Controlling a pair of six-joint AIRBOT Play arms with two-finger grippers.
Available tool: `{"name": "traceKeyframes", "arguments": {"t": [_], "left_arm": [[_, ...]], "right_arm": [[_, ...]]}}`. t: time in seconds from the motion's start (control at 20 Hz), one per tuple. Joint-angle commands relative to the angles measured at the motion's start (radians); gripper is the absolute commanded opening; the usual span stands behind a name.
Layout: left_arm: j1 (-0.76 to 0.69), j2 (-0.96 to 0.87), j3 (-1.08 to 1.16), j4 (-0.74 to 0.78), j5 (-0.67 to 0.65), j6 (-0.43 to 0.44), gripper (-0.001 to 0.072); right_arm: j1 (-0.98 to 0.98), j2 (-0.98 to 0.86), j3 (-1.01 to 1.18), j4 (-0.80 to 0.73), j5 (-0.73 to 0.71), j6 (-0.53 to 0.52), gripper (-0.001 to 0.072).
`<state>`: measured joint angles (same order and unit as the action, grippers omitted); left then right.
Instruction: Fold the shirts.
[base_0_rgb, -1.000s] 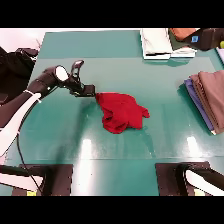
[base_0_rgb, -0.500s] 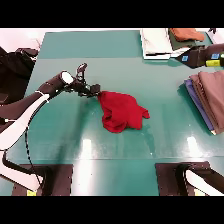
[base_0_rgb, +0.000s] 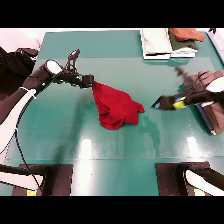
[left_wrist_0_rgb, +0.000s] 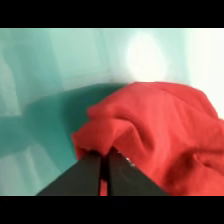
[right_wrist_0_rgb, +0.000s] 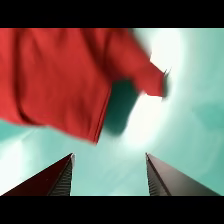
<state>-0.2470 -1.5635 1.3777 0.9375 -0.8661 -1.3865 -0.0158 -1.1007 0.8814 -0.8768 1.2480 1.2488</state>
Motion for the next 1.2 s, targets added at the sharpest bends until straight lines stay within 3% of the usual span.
{"name": "traceKeyframes", "arguments": {"t": [0.0, 0.2, 0.25, 0.35, 0.4, 0.6, 0.75, 0.95, 1.15], "left_arm": [[0.006, 0.012, 0.004, 0.037, -0.033, 0.008, 0.0027], [0.006, 0.012, 0.004, 0.047, -0.045, 0.008, 0.0027], [0.006, 0.012, 0.004, 0.049, -0.053, 0.008, 0.0027], [0.006, 0.015, 0.004, 0.051, -0.063, 0.008, 0.0027], [0.007, 0.022, 0.005, 0.050, -0.067, 0.007, 0.0027], [0.024, 0.237, 0.006, 0.101, -0.019, 0.010, 0.0027], [0.036, 0.488, 0.056, 0.198, 0.005, 0.035, 0.0026], [0.036, 0.704, 0.177, 0.200, -0.077, 0.036, 0.0026], [0.035, 0.731, 0.229, 0.195, -0.196, 0.037, 0.0026]], "right_arm": [[0.125, -0.116, -0.164, 0.173, -0.123, -0.074, 0.0510], [0.265, -0.261, -0.121, 0.255, -0.262, -0.117, 0.0507], [0.283, -0.287, -0.092, 0.255, -0.262, -0.125, 0.0468], [0.306, -0.314, -0.038, 0.252, -0.253, -0.141, 0.0227], [0.307, -0.313, -0.014, 0.246, -0.242, -0.156, 0.0025], [0.214, -0.162, 0.154, 0.176, -0.051, -0.167, 0.0019], [0.083, 0.013, 0.377, 0.061, 0.073, -0.049, 0.0019], [-0.026, 0.151, 0.688, 0.004, 0.137, 0.002, 0.0018], [-0.031, 0.156, 0.853, -0.016, 0.200, 0.081, 0.0018]]}}
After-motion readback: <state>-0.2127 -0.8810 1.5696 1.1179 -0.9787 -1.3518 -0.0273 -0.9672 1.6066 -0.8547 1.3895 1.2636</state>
